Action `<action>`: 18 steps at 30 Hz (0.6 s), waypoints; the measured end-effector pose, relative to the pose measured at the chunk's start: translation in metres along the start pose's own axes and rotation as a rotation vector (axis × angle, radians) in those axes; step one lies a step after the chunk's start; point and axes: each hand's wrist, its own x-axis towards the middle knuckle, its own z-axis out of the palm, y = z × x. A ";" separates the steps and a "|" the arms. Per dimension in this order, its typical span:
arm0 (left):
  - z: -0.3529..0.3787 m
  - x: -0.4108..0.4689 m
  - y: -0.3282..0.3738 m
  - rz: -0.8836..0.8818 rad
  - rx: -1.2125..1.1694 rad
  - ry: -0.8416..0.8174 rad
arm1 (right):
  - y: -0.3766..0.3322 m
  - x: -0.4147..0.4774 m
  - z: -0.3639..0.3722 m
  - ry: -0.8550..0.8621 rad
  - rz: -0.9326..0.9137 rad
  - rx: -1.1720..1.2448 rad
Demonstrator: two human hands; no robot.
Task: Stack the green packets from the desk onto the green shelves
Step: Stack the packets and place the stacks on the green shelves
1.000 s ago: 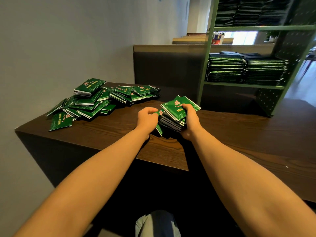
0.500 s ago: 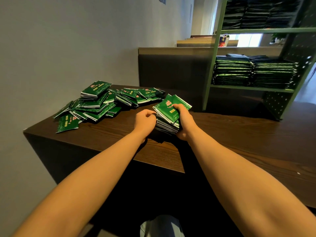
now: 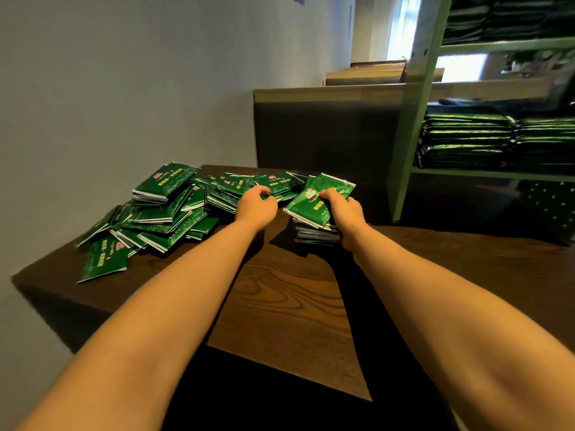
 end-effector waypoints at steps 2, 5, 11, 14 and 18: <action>0.005 0.023 0.001 -0.010 0.082 -0.030 | -0.002 0.021 0.000 0.021 -0.014 -0.009; 0.012 0.048 -0.003 -0.071 0.177 -0.076 | -0.001 0.038 0.000 0.018 -0.011 0.011; 0.030 0.059 0.000 0.006 0.767 0.061 | 0.003 0.052 -0.011 -0.036 0.071 0.019; 0.036 0.060 -0.001 0.062 0.874 0.110 | 0.006 0.062 -0.012 -0.060 0.094 0.002; 0.040 0.057 -0.006 0.213 0.997 0.151 | 0.013 0.072 -0.013 -0.065 0.101 -0.025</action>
